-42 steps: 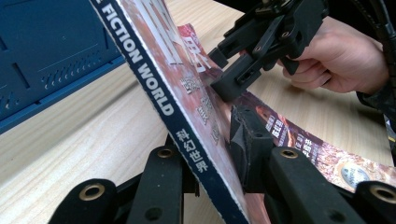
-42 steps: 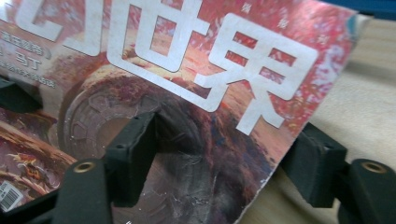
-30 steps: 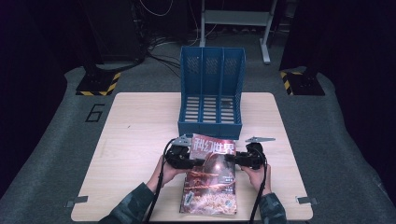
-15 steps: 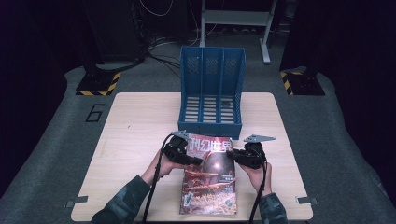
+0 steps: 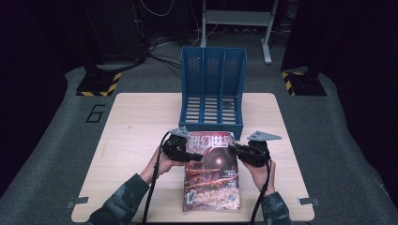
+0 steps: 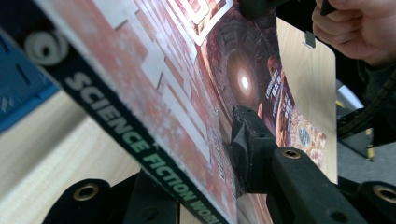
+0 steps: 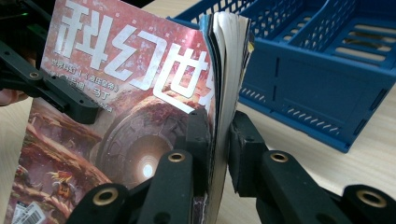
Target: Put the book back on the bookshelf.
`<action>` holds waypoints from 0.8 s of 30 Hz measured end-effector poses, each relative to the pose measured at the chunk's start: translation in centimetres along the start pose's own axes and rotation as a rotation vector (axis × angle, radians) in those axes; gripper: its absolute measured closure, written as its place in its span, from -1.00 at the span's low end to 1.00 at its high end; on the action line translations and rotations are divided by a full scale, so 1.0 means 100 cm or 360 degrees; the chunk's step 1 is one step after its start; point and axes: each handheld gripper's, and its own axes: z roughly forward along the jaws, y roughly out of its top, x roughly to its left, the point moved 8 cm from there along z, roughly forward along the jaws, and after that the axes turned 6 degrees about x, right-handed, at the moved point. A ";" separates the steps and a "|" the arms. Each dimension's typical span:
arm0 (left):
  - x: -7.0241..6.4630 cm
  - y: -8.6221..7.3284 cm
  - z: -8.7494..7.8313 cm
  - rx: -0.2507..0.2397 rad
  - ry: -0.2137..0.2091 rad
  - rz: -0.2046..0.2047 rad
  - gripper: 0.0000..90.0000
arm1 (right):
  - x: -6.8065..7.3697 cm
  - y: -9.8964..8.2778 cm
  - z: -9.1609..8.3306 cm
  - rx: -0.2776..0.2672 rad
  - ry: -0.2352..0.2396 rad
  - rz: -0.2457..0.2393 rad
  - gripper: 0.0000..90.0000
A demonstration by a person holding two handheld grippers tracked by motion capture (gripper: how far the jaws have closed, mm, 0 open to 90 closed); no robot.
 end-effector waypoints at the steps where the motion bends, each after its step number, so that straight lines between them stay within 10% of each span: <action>1: -0.001 0.001 -0.001 -0.0010 0.0008 0.0023 0.60 | 0.000 0.001 -0.001 -0.0005 -0.0006 -0.0012 0.77; 10: -0.009 0.010 -0.011 -0.0096 0.0145 0.0224 0.59 | 0.003 0.014 -0.013 -0.0085 -0.0042 -0.0061 0.79; 24: -0.012 0.019 -0.023 -0.0207 0.0306 0.0335 0.59 | 0.012 0.032 -0.023 -0.0236 -0.0101 -0.0203 0.81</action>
